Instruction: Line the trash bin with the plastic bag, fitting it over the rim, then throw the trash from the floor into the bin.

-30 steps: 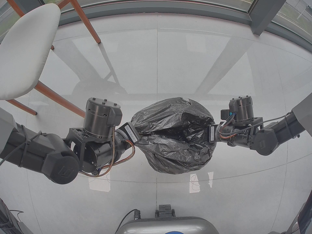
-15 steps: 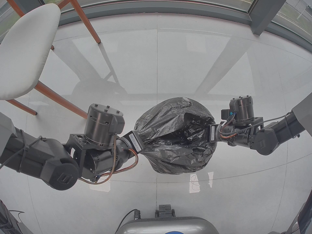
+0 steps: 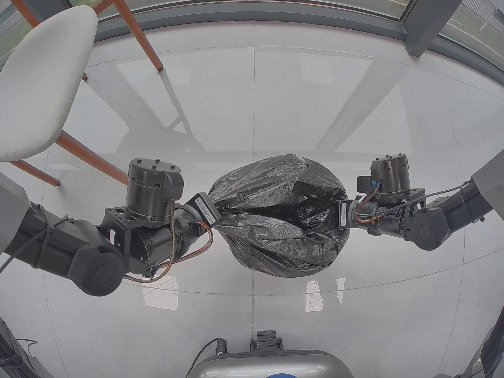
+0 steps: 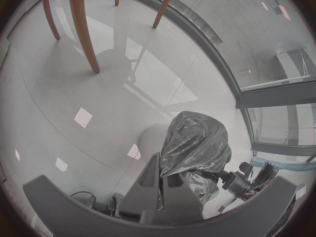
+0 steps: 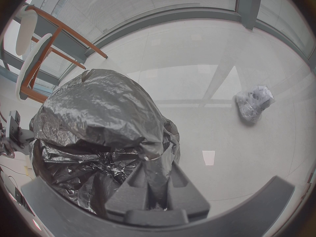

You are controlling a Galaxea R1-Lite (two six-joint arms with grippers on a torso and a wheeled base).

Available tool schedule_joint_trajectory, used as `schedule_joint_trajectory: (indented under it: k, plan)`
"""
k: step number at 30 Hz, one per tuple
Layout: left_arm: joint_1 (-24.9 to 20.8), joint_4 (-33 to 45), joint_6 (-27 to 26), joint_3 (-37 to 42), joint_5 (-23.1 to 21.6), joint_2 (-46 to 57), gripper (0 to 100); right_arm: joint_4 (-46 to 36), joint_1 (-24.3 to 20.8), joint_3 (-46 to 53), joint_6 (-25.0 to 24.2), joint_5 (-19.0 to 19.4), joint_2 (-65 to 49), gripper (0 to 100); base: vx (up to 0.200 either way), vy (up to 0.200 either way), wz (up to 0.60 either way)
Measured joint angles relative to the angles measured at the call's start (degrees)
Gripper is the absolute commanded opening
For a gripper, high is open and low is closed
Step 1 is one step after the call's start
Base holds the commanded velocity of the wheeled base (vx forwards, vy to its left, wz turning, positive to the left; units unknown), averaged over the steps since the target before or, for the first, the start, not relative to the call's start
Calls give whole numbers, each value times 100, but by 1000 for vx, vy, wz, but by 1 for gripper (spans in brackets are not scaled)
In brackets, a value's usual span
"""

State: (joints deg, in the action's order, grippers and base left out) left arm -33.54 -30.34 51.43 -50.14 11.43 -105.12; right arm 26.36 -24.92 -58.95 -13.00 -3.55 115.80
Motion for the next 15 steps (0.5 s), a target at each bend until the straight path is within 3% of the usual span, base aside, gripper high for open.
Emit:
schedule_joint_trajectory:
  k: [1, 2, 15]
  plan:
    - [0, 23, 0, -7, 0, 2, 0, 0, -2, -2, 0, 0, 0, 0, 0, 0, 0]
    - [0, 57, 2, -2, 0, 2, 100, 0, -2, -5, -2, 0, 0, 0, 0, 0, 0]
    - [44, 134, 2, 417, 39, 160, 100, 5, -10, 0, -2, 0, -12, 0, 0, 0, 0]
